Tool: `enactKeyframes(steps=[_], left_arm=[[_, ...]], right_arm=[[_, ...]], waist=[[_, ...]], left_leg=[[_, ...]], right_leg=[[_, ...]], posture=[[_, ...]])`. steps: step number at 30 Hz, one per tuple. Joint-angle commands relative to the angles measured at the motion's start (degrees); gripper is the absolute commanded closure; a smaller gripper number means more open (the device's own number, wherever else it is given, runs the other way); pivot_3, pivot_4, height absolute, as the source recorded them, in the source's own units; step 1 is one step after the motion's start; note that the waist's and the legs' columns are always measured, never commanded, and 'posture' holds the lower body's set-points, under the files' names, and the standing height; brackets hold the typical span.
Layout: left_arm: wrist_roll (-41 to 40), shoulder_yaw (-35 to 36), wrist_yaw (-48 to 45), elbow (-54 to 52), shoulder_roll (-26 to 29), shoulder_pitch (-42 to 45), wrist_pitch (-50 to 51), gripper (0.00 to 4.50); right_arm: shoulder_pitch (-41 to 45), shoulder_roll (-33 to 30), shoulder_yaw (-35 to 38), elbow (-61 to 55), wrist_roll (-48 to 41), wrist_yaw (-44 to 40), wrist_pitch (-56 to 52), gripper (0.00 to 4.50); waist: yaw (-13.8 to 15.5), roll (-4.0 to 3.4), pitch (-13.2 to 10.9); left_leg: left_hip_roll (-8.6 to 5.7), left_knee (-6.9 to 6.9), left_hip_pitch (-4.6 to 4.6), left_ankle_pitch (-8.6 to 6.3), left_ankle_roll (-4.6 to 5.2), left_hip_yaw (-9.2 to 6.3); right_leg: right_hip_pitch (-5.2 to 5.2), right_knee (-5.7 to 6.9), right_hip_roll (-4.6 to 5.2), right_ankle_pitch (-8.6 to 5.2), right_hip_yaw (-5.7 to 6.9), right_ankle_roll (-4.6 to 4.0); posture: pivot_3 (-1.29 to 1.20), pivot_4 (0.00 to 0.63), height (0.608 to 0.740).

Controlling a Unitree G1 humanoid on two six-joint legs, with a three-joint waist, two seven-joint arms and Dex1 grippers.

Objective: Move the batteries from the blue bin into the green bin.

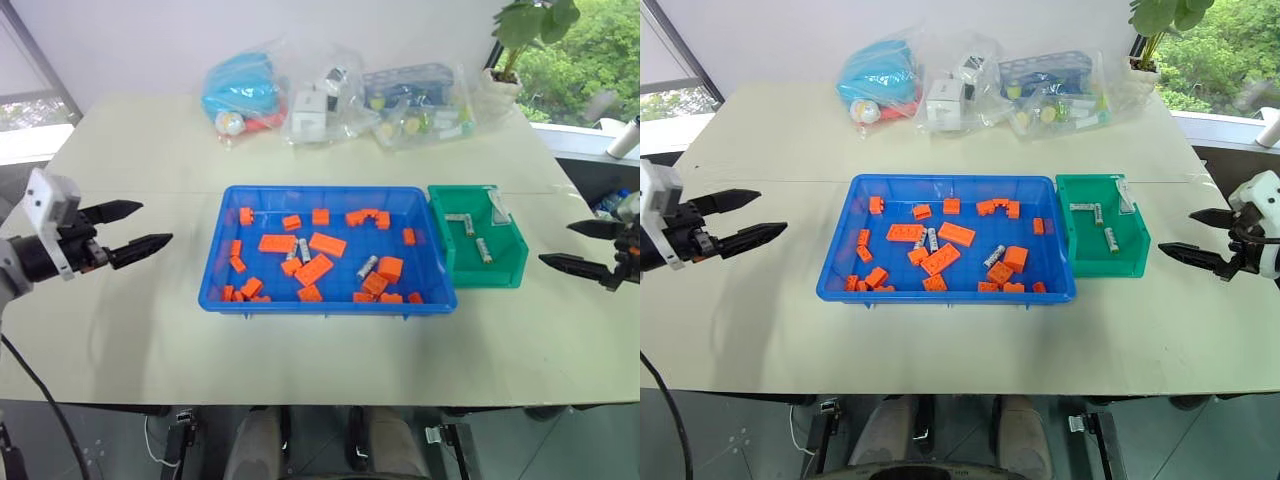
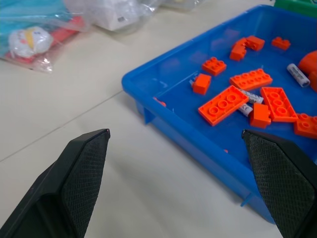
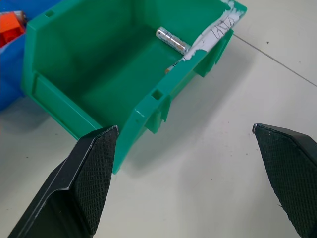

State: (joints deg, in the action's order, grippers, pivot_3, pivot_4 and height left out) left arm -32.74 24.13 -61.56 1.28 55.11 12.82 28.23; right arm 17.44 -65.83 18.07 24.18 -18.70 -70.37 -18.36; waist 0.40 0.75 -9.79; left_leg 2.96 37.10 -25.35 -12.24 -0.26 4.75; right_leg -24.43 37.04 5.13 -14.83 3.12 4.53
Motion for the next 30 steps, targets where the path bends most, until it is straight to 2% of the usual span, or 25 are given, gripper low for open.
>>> enactKeyframes(steps=[1, 12, 18, 22, 25, 30], left_arm=[[0.64, 1.69, 1.0, -1.54, 1.19, 0.01, -0.87, 0.0], [-0.79, 2.16, 2.54, -2.31, 0.97, -0.1, 1.07, 0.0], [-2.03, 1.81, 2.51, -7.04, 0.34, -1.92, 1.99, 0.0], [-3.99, 1.13, 2.52, -10.96, 0.06, -2.41, 4.21, 0.0], [-6.35, -0.42, 1.95, -15.28, -0.1, -2.53, 6.33, 0.0], [-8.3, -2.81, 0.97, -19.72, -0.25, -2.85, 7.94, 0.0]], right_arm=[[0.49, -0.2, 0.78, -1.35, -0.53, 0.17, -0.23, 0.02], [0.84, -0.02, 1.07, -2.09, -1.52, 0.86, -3.43, 0.02], [3.61, -0.05, -0.45, -1.25, -0.14, 2.15, -2.28, 0.02], [7.33, 0.55, -2.3, -4.77, -1.5, 1.81, -4.92, 0.02], [15.12, 5.17, -8.07, -14.94, -3.36, 3.42, -10.69, 0.02], [26.45, 16.29, -19.53, -22.38, -1.12, 8.14, -17.67, 0.02]], waist=[[0.01, 0.0, 0.0], [-0.01, 0.0, 0.0], [-0.1, 0.0, 0.0], [-0.17, -0.01, -0.01], [-1.04, -0.03, -0.03], [-1.41, -0.07, -0.05]], left_leg=[[0.0, 0.0, 0.0, 0.0, 0.0, 0.0], [0.0, 0.01, 0.0, 0.0, 0.0, 0.02], [0.0, 0.01, 0.01, 0.0, 0.0, 0.02], [0.0, 0.01, 0.01, 0.0, 0.0, 0.02], [0.02, 0.01, 0.03, 0.0, 0.0, 0.02], [0.05, -0.05, -0.01, 0.01, -0.01, -0.1]], right_leg=[[0.0, 0.0, 0.0, 0.0, 0.0, 0.0], [0.0, 0.02, -0.01, 0.01, 0.0, 0.01], [0.0, 0.03, 0.0, 0.01, -0.01, 0.01], [-0.01, 0.03, -0.01, 0.01, -0.01, 0.01], [-0.01, 0.06, -0.03, 0.02, -0.02, 0.01], [-0.08, 0.11, -0.1, 0.12, -0.01, 0.15]], posture=[[0.0, 0.15, 0.736], [0.0, 0.15, 0.736], [0.0, 0.15, 0.736], [0.0, 0.15, 0.736], [0.0, 0.15, 0.736], [0.0, 0.15, 0.736]])
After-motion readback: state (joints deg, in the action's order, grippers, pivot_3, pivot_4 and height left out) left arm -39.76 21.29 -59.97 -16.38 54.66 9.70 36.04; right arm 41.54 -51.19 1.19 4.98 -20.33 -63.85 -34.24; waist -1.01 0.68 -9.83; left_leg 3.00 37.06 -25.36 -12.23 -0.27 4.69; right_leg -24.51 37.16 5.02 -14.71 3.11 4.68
